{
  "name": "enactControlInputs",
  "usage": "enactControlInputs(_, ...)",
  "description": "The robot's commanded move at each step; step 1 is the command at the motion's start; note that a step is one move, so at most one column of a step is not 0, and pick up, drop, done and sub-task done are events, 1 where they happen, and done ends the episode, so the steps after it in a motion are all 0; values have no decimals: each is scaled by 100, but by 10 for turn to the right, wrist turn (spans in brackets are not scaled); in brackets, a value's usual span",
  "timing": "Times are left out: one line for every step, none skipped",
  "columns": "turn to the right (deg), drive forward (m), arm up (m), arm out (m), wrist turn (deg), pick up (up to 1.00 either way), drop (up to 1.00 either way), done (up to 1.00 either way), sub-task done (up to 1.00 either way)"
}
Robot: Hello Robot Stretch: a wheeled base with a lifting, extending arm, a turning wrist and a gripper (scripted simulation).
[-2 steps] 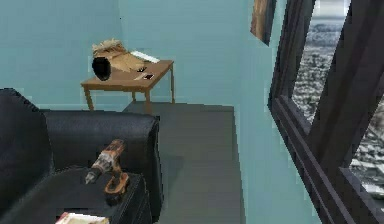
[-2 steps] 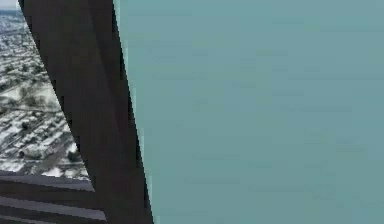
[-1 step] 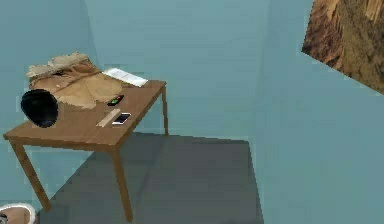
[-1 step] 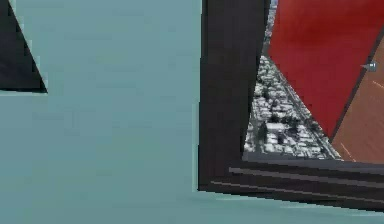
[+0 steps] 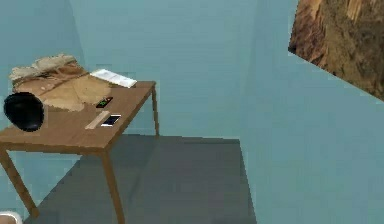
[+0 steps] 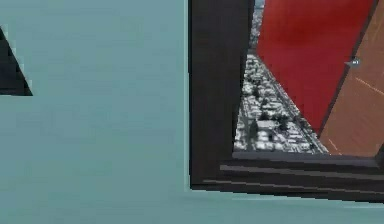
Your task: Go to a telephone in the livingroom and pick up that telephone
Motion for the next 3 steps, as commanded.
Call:
enactControlInputs(30, 0, 0, 0, 0, 0, 0, 0, 0)
enactControlInputs(0, 30, 0, 0, 0, 0, 0, 0, 0)
enactControlInputs(-30, 0, 0, 0, 0, 0, 0, 0, 0)
